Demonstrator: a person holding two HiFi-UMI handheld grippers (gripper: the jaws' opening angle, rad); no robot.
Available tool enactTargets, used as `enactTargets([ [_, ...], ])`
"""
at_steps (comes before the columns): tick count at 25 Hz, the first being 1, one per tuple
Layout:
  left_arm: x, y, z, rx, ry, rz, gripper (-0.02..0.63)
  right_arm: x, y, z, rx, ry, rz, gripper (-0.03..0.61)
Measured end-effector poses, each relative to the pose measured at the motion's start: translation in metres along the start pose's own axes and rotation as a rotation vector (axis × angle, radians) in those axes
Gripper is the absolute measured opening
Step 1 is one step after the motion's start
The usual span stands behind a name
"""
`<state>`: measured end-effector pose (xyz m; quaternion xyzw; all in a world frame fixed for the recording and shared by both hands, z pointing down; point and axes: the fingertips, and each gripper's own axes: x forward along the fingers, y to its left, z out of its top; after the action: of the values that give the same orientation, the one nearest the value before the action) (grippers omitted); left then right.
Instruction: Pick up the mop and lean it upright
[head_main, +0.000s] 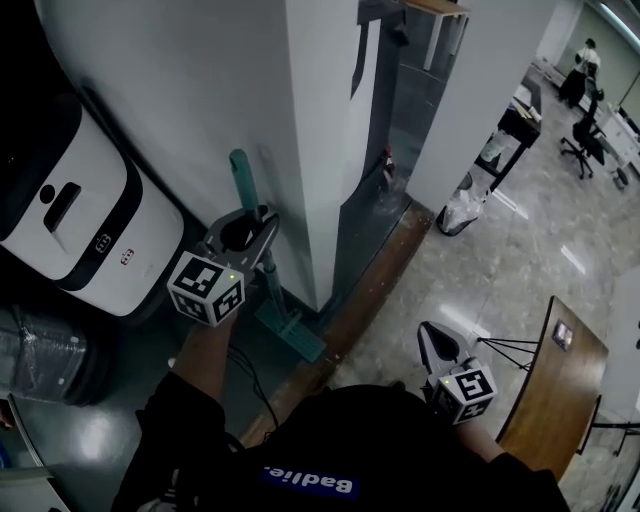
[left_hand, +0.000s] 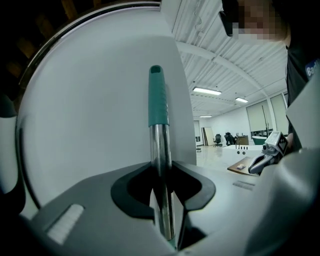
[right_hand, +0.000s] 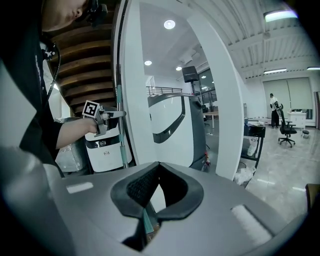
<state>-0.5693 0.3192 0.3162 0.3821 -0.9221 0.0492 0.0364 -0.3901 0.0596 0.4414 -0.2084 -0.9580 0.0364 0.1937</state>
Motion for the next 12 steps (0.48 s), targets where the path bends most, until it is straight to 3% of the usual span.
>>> enactTargets([
  [12, 0.008, -0.003, -0.004, 0.065, 0.025, 0.079, 0.156, -0.008, -0.013, -0.002, -0.006, -0.004, -0.002, 0.006],
])
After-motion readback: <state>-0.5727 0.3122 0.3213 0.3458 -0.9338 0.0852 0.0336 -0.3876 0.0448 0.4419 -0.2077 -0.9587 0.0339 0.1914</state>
